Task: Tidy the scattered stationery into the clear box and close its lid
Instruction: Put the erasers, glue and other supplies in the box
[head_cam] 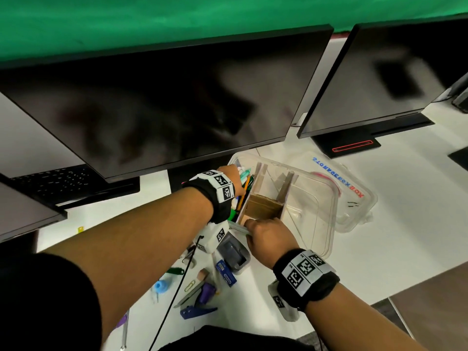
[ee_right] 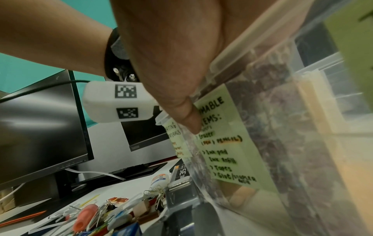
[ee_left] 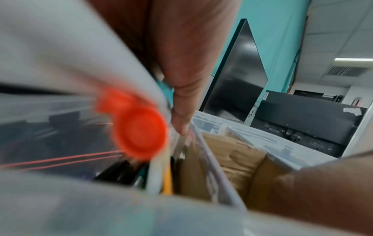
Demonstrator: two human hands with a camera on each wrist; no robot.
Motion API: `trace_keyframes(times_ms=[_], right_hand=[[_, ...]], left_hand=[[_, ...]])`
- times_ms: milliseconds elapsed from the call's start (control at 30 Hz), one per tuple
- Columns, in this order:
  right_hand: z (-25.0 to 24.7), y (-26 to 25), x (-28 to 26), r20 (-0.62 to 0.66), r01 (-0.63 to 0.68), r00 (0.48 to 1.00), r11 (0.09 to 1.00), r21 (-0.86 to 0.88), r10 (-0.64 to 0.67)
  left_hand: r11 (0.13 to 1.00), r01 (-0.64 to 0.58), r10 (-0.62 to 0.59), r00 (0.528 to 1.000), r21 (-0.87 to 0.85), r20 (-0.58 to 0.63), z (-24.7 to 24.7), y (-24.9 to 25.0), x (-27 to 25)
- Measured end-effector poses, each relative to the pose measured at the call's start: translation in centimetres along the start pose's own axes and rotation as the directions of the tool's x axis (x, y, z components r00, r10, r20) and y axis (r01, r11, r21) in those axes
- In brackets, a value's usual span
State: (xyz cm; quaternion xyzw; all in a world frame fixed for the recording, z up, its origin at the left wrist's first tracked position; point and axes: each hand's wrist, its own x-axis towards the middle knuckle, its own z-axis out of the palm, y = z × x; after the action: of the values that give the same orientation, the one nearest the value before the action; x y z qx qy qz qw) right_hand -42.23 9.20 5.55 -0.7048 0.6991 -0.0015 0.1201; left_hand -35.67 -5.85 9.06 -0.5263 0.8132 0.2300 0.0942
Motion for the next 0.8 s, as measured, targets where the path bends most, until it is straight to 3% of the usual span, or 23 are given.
trace_keyframes(times_ms=[133,267,433,533,600,700,733,800], right_hand=[[-0.2,-0.1,0.0,0.012,-0.006,1.000,1.000,-0.005,0.006],[-0.4,-0.3,0.0,0.021,0.004,1.000,1.000,0.001,-0.004],[-0.7,-0.8,-0.1,0.028,-0.049,0.998,0.998,0.036,0.048],[-0.7,-2.0,0.1,-0.091,-0.102,0.989,0.979,0.179,0.120],[-0.8,-3.7,0.4,-0.260,-0.023,0.960,0.957,0.289,0.101],[-0.4,-7.1,1.2,-0.419,0.173,0.907,0.944,0.279,-0.043],[0.1,-8.1,1.7,-0.387,0.200,0.918,0.944,0.261,-0.088],[1.5,-9.7,2.9,-0.147,0.137,0.984,0.956,0.258,-0.102]], left_hand=[[0.998,-0.019,0.020,1.000,-0.053,0.006,0.1,-0.7,0.0],[0.990,-0.134,0.133,0.991,-0.032,-0.024,-1.0,-1.7,-0.8],[0.920,-0.116,0.098,0.993,-0.374,-0.065,-2.4,-5.9,-1.9],[0.870,-0.053,0.029,0.998,-0.491,-0.057,-2.8,-9.5,-3.4],[0.905,-0.030,0.016,0.999,-0.425,-0.035,-2.3,-12.1,-4.7],[0.979,-0.066,0.081,0.994,-0.193,0.068,-0.5,-15.4,-6.9],[0.990,-0.090,0.104,0.987,-0.111,0.120,0.4,-16.2,-7.7],[0.994,-0.109,0.107,0.975,-0.001,0.196,2.3,-17.7,-9.2]])
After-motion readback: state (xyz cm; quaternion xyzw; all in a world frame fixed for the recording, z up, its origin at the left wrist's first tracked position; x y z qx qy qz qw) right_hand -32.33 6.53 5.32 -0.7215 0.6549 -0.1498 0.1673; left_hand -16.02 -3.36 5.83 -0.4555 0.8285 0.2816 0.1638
